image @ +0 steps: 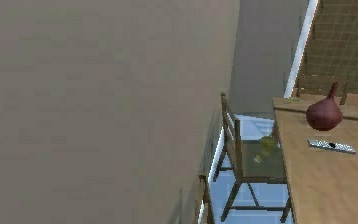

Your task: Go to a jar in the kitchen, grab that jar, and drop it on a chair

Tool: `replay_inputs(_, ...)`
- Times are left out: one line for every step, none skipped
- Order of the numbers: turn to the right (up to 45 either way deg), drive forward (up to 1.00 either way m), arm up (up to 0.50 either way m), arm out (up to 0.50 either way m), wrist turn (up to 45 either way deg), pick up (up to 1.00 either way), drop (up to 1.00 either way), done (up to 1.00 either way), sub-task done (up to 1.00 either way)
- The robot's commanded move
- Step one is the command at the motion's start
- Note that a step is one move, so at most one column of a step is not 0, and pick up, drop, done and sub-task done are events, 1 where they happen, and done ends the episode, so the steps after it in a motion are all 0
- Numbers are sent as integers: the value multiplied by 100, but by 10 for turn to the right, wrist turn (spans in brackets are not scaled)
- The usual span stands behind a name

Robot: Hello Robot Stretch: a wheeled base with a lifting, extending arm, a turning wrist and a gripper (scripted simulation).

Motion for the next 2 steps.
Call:
replay_inputs(0,0,0,-10,0,0,0,0,0)
replay_inputs(0,0,0,0,0,0,0,100,0)
